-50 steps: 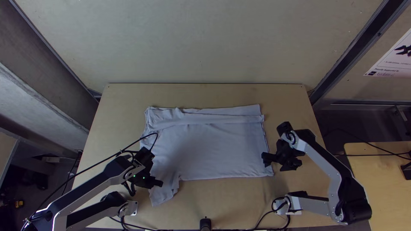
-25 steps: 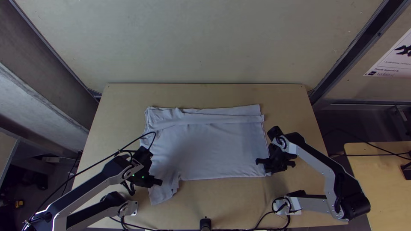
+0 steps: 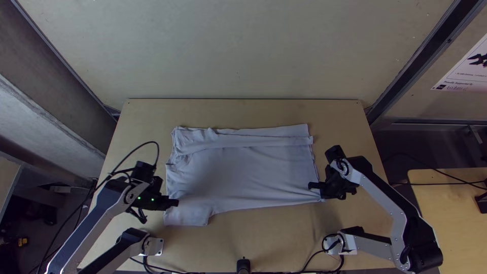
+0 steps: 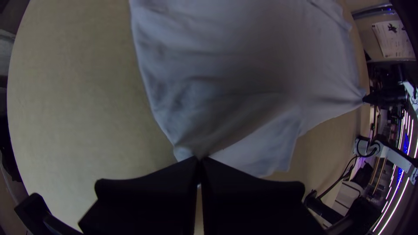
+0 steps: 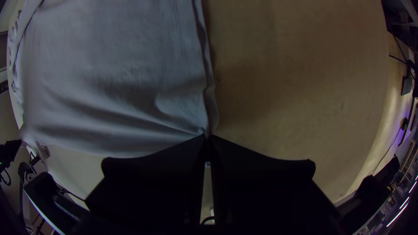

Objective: Fold the t-shirt

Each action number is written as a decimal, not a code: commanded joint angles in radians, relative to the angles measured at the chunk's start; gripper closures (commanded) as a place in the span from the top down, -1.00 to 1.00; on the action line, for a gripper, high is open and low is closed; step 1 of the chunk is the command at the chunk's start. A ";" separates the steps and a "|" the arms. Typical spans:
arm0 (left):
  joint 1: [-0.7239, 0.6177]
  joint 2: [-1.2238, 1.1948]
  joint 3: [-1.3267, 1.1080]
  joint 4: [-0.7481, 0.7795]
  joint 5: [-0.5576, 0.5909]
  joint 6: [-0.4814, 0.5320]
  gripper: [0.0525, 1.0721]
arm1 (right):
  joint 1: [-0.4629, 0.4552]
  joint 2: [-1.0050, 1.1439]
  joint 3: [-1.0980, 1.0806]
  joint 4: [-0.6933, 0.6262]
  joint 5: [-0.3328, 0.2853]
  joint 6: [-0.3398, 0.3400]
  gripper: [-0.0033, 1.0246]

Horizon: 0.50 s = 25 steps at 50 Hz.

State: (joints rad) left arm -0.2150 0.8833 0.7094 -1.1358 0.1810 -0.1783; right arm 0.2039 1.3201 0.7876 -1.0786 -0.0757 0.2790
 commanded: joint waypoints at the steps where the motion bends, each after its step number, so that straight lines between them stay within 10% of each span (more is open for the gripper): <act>1: 0.066 -0.007 0.019 -0.030 0.008 0.077 -0.95 | -0.011 -0.028 0.038 -0.012 0.019 -0.006 -0.94; 25: 0.161 0.178 0.242 0.022 0.008 0.114 -0.95 | -0.037 0.056 0.193 0.039 0.019 -0.004 -0.94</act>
State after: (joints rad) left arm -0.0776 1.0039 0.8883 -1.1175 0.1917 -0.0917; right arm 0.1860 1.3357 0.9543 -1.0523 -0.0689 0.2794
